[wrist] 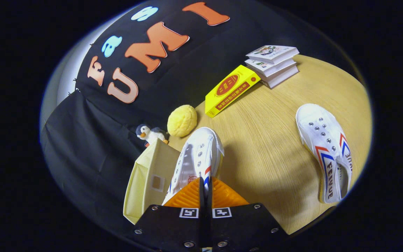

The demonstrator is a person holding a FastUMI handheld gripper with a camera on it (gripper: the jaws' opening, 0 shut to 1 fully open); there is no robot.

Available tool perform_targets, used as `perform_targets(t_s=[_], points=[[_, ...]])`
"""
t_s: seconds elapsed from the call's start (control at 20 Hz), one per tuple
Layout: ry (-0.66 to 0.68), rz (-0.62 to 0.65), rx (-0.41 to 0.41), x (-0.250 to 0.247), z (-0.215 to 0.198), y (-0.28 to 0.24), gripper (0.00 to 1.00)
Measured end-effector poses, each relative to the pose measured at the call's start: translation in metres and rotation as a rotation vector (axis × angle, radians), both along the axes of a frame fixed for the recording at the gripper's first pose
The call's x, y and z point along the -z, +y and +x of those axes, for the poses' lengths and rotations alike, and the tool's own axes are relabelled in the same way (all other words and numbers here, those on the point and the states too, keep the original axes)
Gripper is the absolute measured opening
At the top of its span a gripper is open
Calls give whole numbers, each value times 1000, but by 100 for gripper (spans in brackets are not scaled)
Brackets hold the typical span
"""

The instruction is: Open the storage box then place both shoes into the box .Put the left shoe in first, then the right shoe, with the right side of both shoes facing outward in a uniform manner.

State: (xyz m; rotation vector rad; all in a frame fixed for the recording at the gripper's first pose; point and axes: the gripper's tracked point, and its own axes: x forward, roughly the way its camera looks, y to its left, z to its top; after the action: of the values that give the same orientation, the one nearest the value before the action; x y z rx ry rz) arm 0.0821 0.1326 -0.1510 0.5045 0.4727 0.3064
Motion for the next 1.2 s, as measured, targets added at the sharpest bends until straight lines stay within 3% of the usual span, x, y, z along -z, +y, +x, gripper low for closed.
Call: perform_targets(t_s=[0.25,0.45,0.85,1.2], points=[[-69,-37,-18,-62,-12,29,0],[-85,-43,-64,-82,-24,82,0],[-17,-88,-144,-36,-29,193,0],[18,-207,-137,14,-20,225,0]])
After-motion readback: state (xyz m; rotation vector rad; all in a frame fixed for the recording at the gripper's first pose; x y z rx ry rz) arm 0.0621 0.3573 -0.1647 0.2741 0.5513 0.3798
